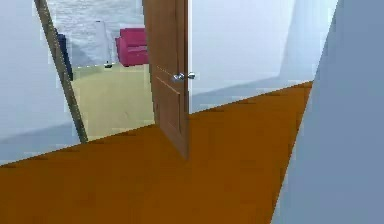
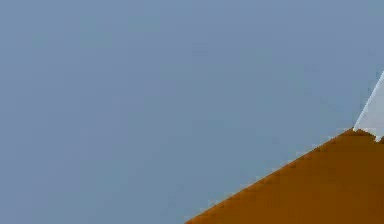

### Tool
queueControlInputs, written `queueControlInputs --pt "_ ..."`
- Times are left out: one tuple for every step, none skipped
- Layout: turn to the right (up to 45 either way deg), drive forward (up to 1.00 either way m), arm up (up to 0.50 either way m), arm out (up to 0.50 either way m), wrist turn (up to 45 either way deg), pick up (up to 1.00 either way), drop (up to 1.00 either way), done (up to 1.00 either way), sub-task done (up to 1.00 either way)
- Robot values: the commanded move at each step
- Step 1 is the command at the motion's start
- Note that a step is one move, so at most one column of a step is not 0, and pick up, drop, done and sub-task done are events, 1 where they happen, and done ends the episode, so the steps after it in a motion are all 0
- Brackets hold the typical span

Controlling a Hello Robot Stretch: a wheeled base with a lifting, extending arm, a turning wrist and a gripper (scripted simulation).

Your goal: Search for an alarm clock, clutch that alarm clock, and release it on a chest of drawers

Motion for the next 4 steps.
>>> queueControlInputs --pt "-21.0 0.0 0.0 0.0 0.0 0.0 0.0 0.0 0.0" --pt "0.0 1.0 0.0 0.0 0.0 0.0 0.0 0.0 0.0" --pt "-3.0 0.0 0.0 0.0 0.0 0.0 0.0 0.0 0.0" --pt "0.0 1.0 0.0 0.0 0.0 0.0 0.0 0.0 0.0"
